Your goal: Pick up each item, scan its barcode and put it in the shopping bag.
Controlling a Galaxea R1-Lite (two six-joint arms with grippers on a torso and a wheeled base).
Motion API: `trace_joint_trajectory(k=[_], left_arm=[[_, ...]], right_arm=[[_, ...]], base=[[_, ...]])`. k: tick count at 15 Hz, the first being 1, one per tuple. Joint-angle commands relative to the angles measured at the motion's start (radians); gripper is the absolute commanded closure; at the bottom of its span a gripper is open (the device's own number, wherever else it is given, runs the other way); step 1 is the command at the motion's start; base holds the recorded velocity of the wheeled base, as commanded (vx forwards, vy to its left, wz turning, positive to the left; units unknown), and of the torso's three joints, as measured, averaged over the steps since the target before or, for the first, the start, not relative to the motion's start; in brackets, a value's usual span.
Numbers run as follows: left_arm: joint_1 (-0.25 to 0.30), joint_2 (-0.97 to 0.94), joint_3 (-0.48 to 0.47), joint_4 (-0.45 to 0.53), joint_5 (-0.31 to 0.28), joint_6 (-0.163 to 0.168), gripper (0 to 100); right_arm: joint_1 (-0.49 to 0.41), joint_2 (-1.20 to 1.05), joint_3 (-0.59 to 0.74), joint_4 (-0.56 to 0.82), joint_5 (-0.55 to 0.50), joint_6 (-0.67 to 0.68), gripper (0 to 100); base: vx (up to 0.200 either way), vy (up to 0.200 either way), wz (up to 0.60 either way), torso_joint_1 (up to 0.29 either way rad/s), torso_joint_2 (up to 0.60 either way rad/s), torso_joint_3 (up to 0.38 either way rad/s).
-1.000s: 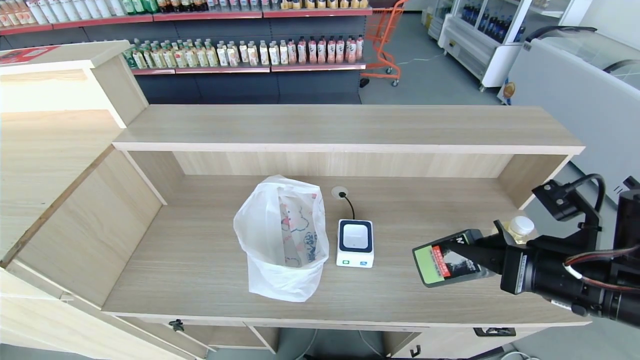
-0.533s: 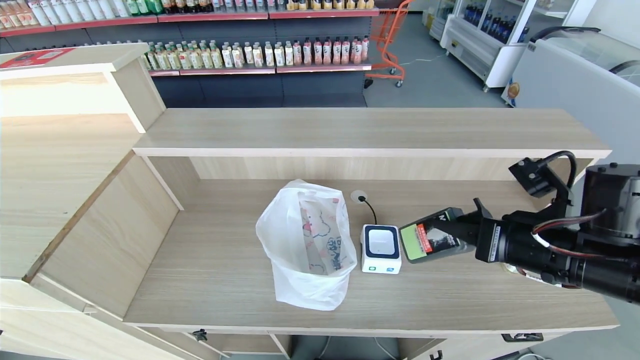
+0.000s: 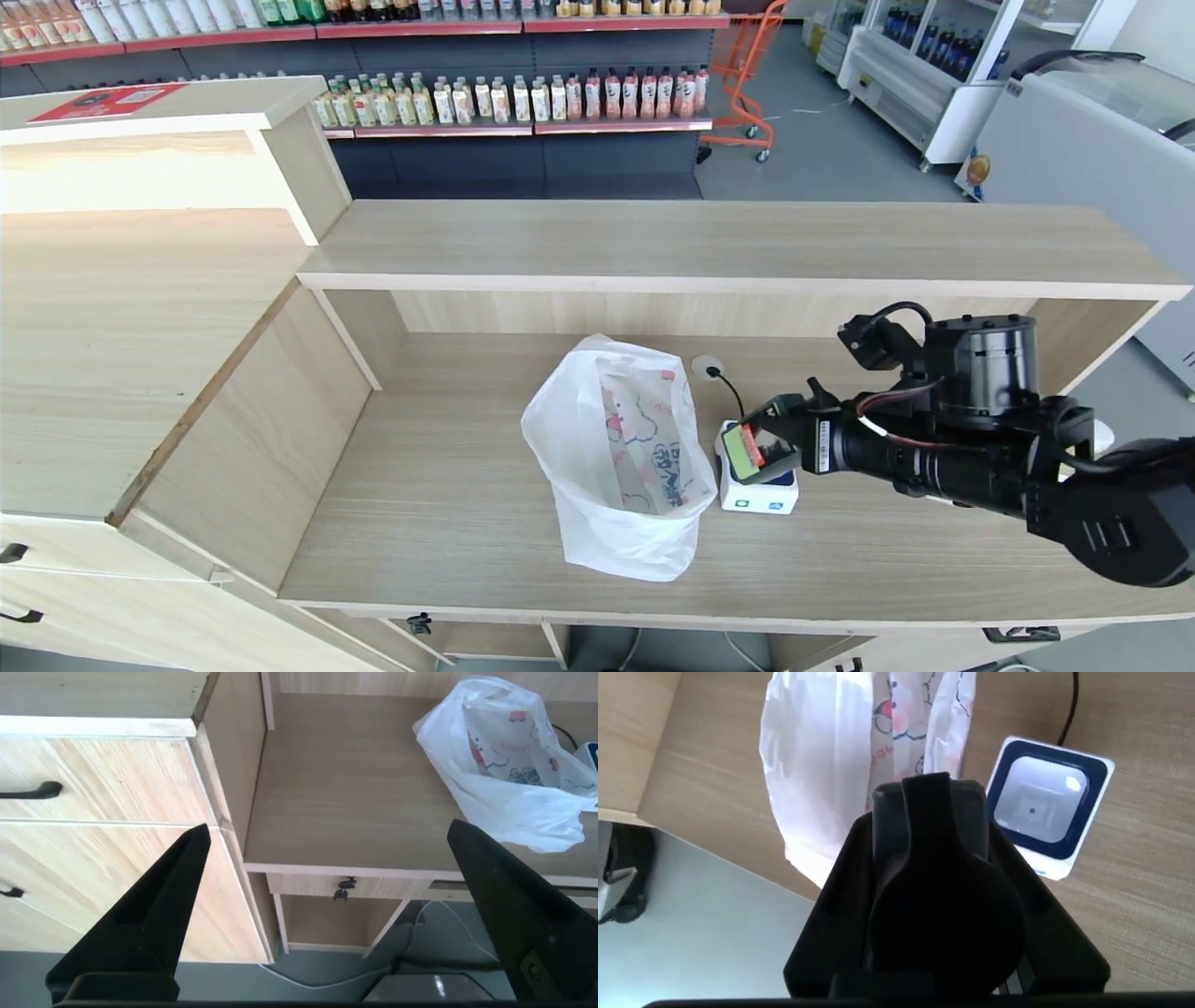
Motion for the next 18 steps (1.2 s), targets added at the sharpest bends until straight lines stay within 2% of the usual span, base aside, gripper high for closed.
trace_joint_trajectory(k=[1, 5, 8, 12, 13, 15, 18], left_arm=[[0.000, 0.000, 0.000, 0.000, 0.000, 0.000, 0], [0.000, 0.000, 0.000, 0.000, 0.000, 0.000, 0], [0.000, 0.000, 0.000, 0.000, 0.000, 0.000, 0], [0.000, 0.000, 0.000, 0.000, 0.000, 0.000, 0], [0.000, 0.000, 0.000, 0.000, 0.000, 0.000, 0], [0.000, 0.000, 0.000, 0.000, 0.000, 0.000, 0], [0.000, 0.000, 0.000, 0.000, 0.000, 0.000, 0]], right_arm=[[0.020, 0.145, -0.079, 0.000, -0.033, -0.050, 100], [0.063, 0.305, -0.145, -0.076, -0.049, -0.208, 100], [0.101, 0.372, -0.172, -0.102, -0.050, -0.230, 100], [0.110, 0.425, -0.148, -0.192, -0.046, -0.271, 100], [0.110, 0.432, -0.145, -0.201, -0.046, -0.271, 0], [0.110, 0.431, -0.143, -0.243, -0.044, -0.251, 0], [0.096, 0.351, -0.148, -0.238, -0.040, -0.132, 0]], base=[[0.000, 0.000, 0.00, 0.000, 0.00, 0.000], [0.000, 0.000, 0.00, 0.000, 0.00, 0.000], [0.000, 0.000, 0.00, 0.000, 0.00, 0.000], [0.000, 0.000, 0.00, 0.000, 0.00, 0.000], [0.000, 0.000, 0.00, 0.000, 0.00, 0.000], [0.000, 0.000, 0.00, 0.000, 0.00, 0.000], [0.000, 0.000, 0.00, 0.000, 0.00, 0.000]])
